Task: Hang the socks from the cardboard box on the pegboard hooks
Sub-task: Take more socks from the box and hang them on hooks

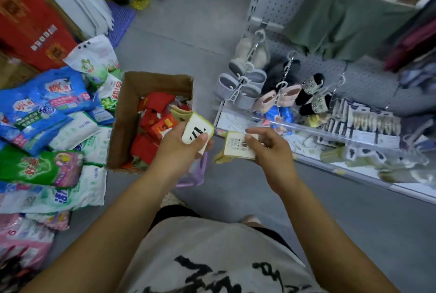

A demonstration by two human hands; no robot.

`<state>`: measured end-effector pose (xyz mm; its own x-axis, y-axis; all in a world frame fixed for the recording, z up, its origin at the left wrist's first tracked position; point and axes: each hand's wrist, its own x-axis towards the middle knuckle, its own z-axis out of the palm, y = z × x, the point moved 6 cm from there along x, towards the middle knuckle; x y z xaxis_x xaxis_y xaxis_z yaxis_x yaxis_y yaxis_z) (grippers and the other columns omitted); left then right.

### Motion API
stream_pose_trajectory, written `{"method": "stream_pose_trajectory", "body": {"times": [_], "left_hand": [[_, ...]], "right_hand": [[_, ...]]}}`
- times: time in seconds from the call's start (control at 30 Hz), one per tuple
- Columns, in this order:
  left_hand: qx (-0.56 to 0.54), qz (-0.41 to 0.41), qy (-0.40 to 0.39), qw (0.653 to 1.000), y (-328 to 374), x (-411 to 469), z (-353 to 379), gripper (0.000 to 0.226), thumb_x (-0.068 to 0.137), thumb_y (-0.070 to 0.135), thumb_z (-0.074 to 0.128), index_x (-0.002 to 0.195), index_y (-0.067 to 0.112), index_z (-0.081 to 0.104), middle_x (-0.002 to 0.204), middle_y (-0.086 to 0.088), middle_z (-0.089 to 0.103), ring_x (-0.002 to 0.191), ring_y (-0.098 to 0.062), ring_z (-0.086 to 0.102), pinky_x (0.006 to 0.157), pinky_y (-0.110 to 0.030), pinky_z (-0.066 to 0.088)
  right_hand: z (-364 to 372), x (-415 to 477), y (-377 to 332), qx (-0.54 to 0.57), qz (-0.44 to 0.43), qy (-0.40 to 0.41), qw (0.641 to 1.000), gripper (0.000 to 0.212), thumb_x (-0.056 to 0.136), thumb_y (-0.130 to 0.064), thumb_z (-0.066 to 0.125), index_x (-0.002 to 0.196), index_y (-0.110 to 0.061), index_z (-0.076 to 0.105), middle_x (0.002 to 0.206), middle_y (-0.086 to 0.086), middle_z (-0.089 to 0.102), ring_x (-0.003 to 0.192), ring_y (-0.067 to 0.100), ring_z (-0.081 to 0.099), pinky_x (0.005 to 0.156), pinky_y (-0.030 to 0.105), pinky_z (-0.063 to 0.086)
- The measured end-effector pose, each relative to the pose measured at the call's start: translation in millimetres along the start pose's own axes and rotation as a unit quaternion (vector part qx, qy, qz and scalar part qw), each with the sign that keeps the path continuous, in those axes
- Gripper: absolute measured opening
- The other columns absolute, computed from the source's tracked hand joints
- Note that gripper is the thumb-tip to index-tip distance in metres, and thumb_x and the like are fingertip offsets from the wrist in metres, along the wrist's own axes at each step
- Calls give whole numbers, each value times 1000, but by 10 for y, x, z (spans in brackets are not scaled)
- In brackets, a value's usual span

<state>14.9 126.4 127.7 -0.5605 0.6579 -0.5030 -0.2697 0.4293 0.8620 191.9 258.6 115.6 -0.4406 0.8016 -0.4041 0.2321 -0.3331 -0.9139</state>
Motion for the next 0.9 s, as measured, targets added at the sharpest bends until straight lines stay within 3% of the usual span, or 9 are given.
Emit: {"method": "stream_pose_trajectory", "body": {"times": [0.13,0.2,0.3,0.4,0.5,0.6,0.7,0.8,0.9], "left_hand": [[62,65,-85,992,259,-274,1008,12,97,21,67,109,24,69,96,-1,78,90,-26,73,84,-42,59],[41,72,-129,988,301,-424,1516,15,98,19,67,111,25,69,98,-6,77,90,-27,72,88,-48,60],[-8,62,-191,980,313,-623,2206,19,97,15,66,114,24,68,108,-8,76,99,-25,72,88,-44,61],[-22,52,-261,964,326,-804,2797,23,98,14,64,120,19,67,117,-14,71,102,-23,70,83,-36,62],[-8,38,-318,947,367,-927,3269,25,98,11,62,122,11,67,125,-20,65,102,-22,69,80,-31,61],[-3,6,-363,932,422,-972,3688,20,98,13,60,115,9,68,108,-16,70,92,-16,71,78,-29,61],[35,-10,-399,916,491,-960,4060,19,98,13,60,116,12,68,97,-5,76,89,-16,74,77,-28,61],[90,3,-419,904,606,-899,4431,20,99,13,61,119,15,64,92,-5,78,82,-19,75,67,-26,61],[130,24,-423,897,753,-796,4815,18,99,15,63,117,17,61,90,-5,78,68,-16,73,52,-22,53]], "right_hand": [[-843,-242,-287,17,-5,19,1000,5,90,-17,74,92,-21,76,88,7,72,84,25,70,78,45,61],[-1312,-387,-391,26,-11,36,999,2,89,-20,76,88,-22,77,106,14,72,93,36,70,81,54,61],[-1965,-614,-486,58,-29,51,997,14,85,-28,79,80,-15,77,102,6,76,97,25,73,68,33,61],[-2521,-861,-505,77,-26,26,996,46,76,-44,83,96,-4,73,99,9,77,98,26,74,82,34,61],[-3048,-1085,-434,70,-41,16,997,30,75,-34,87,99,-19,77,101,8,78,102,25,73,90,32,58],[-3506,-1214,-332,101,-63,63,991,34,78,-19,82,108,-4,71,103,13,77,100,26,74,86,28,58],[-3871,-1269,-260,120,-74,123,982,44,78,-20,78,106,11,63,89,13,75,86,25,74,79,29,60],[-4169,-1270,-227,111,-76,162,978,33,78,-26,79,102,-4,71,75,8,71,65,20,67,63,28,58],[-4491,-1205,-212,108,-71,211,969,26,78,-27,80,99,-12,72,73,11,67,54,17,58,51,26,49]]}}
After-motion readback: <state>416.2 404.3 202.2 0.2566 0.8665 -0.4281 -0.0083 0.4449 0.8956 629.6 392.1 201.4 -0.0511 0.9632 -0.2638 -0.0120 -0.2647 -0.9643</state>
